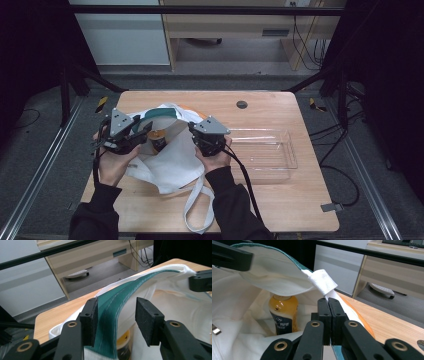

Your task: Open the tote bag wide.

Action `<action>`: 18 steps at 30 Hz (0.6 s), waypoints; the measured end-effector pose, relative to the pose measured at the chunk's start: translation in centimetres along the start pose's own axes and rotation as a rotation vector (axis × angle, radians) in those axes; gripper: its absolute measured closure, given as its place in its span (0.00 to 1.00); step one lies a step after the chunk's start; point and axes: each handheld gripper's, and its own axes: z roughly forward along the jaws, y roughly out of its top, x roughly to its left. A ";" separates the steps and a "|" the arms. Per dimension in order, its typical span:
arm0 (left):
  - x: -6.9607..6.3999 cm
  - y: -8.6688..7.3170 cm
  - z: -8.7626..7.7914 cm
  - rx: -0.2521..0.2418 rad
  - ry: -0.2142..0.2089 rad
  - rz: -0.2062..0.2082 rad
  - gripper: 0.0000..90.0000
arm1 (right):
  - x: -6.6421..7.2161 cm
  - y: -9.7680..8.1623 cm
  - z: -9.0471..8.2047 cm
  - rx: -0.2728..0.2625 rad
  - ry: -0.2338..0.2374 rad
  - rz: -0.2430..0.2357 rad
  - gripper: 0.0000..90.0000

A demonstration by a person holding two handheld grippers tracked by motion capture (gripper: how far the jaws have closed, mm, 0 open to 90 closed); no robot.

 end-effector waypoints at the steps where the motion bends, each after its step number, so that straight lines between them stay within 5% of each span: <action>1: 0.0 0.1 0.2 0.002 0.002 0.002 0.60 | 0.0 0.0 0.0 -0.001 0.002 -0.002 0.99; 11: -0.4 0.4 0.9 0.038 0.012 0.020 0.91 | 0.2 -0.2 -0.5 0.002 0.020 0.000 0.90; 18: -0.4 0.5 1.0 0.040 0.003 -0.001 0.95 | 0.4 -0.3 -2.5 -0.033 0.045 0.009 0.92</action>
